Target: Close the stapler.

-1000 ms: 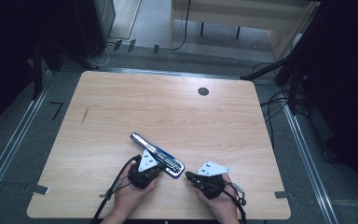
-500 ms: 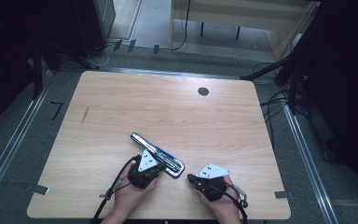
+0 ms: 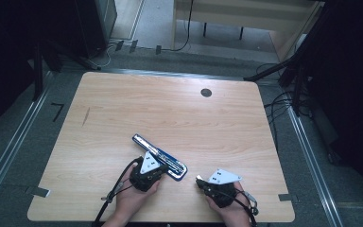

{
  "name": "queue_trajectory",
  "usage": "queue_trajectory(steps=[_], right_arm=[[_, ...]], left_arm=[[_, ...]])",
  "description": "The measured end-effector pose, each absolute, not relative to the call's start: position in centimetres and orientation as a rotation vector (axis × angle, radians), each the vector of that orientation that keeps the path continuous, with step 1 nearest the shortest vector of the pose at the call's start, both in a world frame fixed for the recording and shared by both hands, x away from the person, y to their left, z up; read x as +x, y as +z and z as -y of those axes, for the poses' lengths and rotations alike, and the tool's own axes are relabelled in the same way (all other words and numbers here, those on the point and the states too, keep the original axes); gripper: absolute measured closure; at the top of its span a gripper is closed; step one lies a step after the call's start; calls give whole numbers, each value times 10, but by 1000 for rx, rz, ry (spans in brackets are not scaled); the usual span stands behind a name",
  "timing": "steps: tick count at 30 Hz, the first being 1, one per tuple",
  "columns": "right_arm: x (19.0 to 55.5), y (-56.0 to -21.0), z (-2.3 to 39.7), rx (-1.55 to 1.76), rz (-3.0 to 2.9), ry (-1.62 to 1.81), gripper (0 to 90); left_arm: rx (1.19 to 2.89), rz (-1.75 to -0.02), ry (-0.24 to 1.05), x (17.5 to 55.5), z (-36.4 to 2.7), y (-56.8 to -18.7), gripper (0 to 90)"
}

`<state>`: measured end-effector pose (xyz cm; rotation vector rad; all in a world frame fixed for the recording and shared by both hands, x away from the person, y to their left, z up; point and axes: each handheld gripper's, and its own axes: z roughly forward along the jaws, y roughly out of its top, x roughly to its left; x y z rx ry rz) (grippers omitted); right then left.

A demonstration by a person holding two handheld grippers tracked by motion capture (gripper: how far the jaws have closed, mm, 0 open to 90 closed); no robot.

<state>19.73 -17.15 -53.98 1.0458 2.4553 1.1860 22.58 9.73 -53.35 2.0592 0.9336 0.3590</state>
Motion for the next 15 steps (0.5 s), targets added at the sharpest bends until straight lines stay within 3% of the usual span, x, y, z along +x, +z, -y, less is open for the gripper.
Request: queue_trajectory(steps=[15], right_arm=[[195,-538,184,1053,-2439,1184,900]], left_arm=[[2059,-934,358,226,-97,-533,900]])
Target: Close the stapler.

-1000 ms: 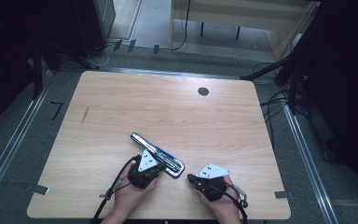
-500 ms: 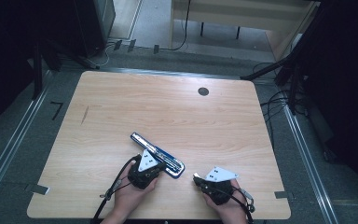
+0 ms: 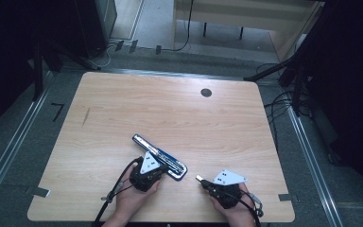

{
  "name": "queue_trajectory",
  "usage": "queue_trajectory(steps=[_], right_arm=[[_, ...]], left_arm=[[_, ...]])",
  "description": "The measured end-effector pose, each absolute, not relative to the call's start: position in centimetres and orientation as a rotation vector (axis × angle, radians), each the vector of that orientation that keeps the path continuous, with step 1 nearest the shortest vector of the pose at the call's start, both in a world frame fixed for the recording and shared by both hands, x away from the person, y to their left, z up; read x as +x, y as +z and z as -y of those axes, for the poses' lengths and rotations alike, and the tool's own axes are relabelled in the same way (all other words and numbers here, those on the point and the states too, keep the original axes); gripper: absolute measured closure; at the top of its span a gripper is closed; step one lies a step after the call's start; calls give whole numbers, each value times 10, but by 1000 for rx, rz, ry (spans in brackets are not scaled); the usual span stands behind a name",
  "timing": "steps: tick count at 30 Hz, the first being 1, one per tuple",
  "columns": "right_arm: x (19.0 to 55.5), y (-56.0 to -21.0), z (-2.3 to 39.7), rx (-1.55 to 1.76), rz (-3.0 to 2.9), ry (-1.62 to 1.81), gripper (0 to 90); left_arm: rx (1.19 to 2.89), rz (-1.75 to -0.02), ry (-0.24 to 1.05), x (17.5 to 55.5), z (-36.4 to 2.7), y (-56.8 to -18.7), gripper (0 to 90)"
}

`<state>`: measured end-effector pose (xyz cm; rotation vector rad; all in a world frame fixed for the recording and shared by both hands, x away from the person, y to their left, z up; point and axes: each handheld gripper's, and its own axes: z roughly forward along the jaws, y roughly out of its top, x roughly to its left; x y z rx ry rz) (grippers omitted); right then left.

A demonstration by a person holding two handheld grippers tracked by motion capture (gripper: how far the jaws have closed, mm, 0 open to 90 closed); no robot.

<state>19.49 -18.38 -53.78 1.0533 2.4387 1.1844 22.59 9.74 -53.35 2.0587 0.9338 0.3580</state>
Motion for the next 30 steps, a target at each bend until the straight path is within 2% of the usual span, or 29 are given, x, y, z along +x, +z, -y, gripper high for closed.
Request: queue_trajectory(steps=[7,10,30], right_arm=[[199,-532,188,1058,-2420,1209,900],[201,-529,190,1061,-2422,1218,859],[215,-532,192,1065,-2475,1146,752]], left_arm=[[2060,-933,359,226,-97,-533,900],[2060,-933,358,226,-98,-533,900],[2058,-935,356,226,-98,-533,900]])
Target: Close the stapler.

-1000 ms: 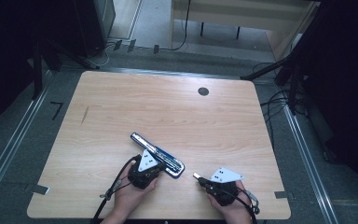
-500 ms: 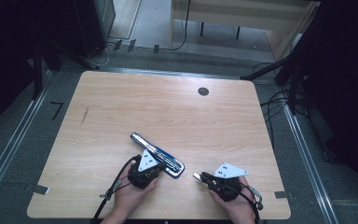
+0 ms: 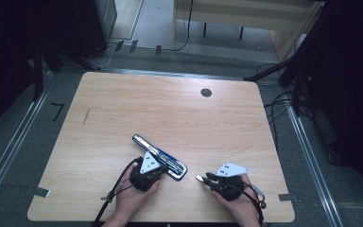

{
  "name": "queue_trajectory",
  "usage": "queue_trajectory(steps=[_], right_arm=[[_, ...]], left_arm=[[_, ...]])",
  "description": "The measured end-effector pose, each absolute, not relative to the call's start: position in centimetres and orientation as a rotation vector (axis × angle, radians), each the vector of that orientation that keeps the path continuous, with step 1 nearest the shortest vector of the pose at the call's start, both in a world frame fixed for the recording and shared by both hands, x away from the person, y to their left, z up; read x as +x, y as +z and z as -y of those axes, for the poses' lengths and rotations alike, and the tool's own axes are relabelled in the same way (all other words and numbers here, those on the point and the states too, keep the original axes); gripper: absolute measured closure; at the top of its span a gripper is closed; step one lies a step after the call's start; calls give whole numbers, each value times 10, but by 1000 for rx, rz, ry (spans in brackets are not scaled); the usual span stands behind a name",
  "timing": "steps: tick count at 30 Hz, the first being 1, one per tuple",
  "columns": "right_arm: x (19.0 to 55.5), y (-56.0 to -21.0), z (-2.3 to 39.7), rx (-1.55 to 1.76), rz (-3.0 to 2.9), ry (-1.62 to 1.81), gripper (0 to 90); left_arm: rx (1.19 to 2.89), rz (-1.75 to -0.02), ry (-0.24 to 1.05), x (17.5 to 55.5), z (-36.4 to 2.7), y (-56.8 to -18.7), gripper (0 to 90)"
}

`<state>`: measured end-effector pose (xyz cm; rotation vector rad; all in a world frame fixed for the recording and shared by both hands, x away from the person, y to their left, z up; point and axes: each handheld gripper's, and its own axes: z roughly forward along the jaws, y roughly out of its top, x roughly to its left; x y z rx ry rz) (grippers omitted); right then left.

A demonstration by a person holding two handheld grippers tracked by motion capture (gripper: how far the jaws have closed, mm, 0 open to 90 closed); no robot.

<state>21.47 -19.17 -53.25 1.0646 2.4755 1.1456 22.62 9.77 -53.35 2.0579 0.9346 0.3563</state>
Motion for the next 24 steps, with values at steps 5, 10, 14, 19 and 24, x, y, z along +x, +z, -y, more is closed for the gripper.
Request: queue_trajectory(steps=[5,10,14,19,24], right_arm=[[215,-533,190,1068,-2476,1154,751],[215,-534,190,1067,-2476,1162,752],[214,-534,190,1059,-2480,1167,751],[213,-532,188,1048,-2481,1183,751],[213,-536,187,1045,-2493,1166,749]], left_arm=[[2060,-933,357,226,-98,-533,900],[2058,-933,357,226,-98,-533,900],[2059,-933,357,226,-98,-533,900],[2059,-933,357,226,-98,-533,900],[2060,-933,357,226,-98,-533,900]])
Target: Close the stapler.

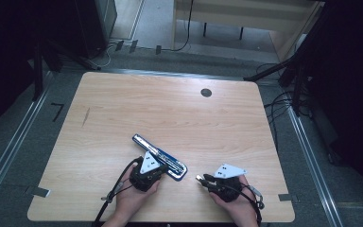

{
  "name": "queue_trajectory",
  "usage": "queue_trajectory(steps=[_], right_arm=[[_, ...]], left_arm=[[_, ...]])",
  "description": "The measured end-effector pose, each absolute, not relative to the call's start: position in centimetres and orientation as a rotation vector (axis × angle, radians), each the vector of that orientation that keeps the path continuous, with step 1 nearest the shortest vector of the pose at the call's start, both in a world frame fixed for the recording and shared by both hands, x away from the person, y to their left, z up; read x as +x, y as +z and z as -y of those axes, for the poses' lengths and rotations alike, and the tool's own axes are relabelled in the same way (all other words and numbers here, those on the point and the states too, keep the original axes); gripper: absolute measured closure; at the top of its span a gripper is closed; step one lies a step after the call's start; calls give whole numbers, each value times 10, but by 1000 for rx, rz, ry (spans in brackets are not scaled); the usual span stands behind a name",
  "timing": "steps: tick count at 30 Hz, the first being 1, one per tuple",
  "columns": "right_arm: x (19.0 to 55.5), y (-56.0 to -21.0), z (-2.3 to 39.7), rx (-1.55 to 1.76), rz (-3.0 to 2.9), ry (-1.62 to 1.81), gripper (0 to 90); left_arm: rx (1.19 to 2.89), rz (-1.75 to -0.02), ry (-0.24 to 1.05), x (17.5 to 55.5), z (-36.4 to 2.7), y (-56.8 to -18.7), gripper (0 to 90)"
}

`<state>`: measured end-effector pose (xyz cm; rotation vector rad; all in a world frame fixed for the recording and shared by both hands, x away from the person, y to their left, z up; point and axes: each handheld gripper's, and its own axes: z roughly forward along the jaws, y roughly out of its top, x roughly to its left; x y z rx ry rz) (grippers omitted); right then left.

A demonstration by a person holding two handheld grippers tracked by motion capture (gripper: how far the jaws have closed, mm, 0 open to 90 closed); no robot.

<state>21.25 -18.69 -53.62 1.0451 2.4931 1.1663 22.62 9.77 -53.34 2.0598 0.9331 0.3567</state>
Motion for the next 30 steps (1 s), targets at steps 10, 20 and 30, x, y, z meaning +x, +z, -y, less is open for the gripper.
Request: queue_trajectory(steps=[10,20,30], right_arm=[[209,-540,189,1062,-2486,1162,759],[208,-541,188,1048,-2473,1158,798],[208,-535,189,1054,-2454,1204,800]], left_arm=[[2059,-933,357,226,-98,-533,900],[2059,-934,357,226,-98,-533,900],[2059,-934,356,226,-98,-533,900]])
